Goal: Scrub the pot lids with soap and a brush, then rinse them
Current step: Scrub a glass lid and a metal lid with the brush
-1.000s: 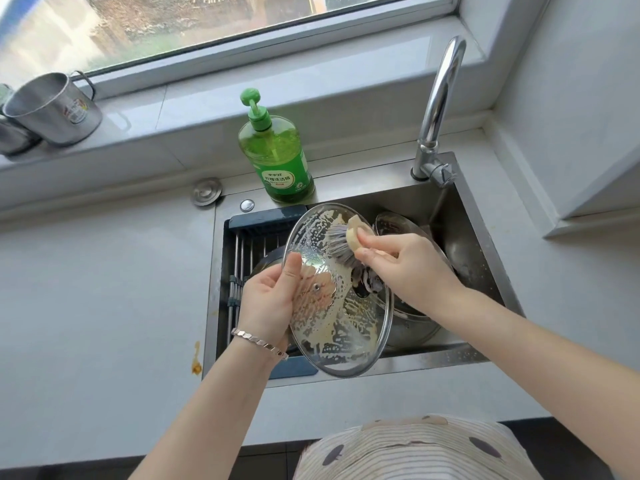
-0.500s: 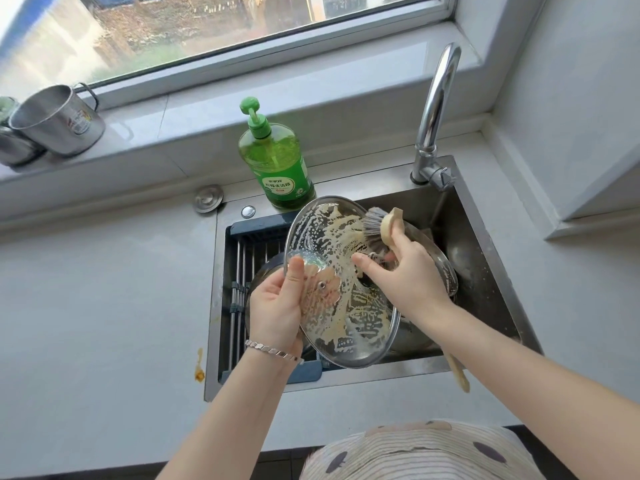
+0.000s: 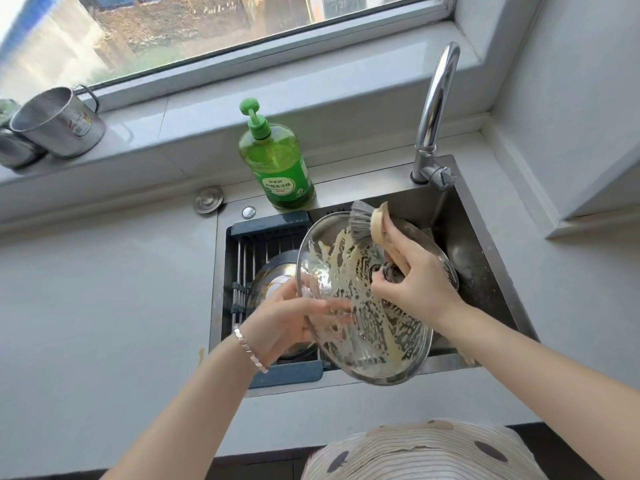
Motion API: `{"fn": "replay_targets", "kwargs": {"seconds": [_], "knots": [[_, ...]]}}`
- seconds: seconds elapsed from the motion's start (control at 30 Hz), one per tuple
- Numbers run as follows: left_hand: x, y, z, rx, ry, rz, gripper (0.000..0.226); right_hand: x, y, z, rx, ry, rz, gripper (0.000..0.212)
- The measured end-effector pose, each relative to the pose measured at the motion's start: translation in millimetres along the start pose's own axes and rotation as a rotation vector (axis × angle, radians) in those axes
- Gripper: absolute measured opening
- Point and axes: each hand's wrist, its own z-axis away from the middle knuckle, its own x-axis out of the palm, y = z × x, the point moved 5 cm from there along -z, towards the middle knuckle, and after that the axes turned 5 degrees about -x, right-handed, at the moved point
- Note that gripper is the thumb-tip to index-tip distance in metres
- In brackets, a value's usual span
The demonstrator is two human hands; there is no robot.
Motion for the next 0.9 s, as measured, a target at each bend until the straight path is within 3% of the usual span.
{"fn": "replay_targets", "kwargs": {"seconds": [0.07, 0.17, 0.23, 0.3, 0.4, 0.47, 0.53, 0.57, 0.6, 0.67, 0.73, 0.83, 0.9], "knots": [[-9, 13, 0, -0.007, -0.044, -0.014, 0.065, 3, -4, 5, -0.096, -0.093, 0.068, 0.088], [-7, 17, 3, -0.02, -0.09, -0.06, 0.055, 2, -7, 8, -0.132, -0.215, 0.146, 0.083], [-4, 12, 3, -0.014, -0.07, -0.056, 0.051, -4, -11, 5, -0.179, -0.255, 0.277, 0.065], [-1, 7, 3, -0.012, -0.034, -0.047, 0.047, -8, -26, 2, -0.356, -0.244, 0.486, 0.045], [0, 3, 4, 0.008, 0.003, -0.106, 0.051, 3, -42, 12, -0.513, -0.365, 0.538, 0.041], [-1, 3, 7, 0.029, 0.015, -0.113, 0.044, 6, -38, 8, -0.469, -0.379, 0.504, 0.04], [-1, 6, 11, 0.034, 0.019, -0.06, 0.026, -6, -24, -11, -0.25, -0.276, 0.435, 0.037], [-1, 8, 13, 0.04, 0.018, -0.036, 0.027, -12, -18, -16, -0.159, -0.232, 0.393, 0.038], [-1, 10, 14, 0.04, 0.014, -0.041, 0.026, -13, -19, -14, -0.132, -0.219, 0.362, 0.04], [-4, 12, 13, 0.028, 0.025, -0.105, 0.024, 3, -40, 0, -0.271, -0.306, 0.374, 0.043], [-9, 13, 13, 0.03, 0.087, -0.183, 0.043, 15, -52, 12, -0.364, -0.378, 0.373, 0.043], [-10, 11, 11, 0.028, 0.154, -0.221, 0.034, -5, -28, -15, -0.099, -0.212, 0.37, 0.038], [-7, 13, 11, 0.038, 0.185, -0.232, 0.026, -7, -28, -13, -0.095, -0.193, 0.306, 0.039]]}}
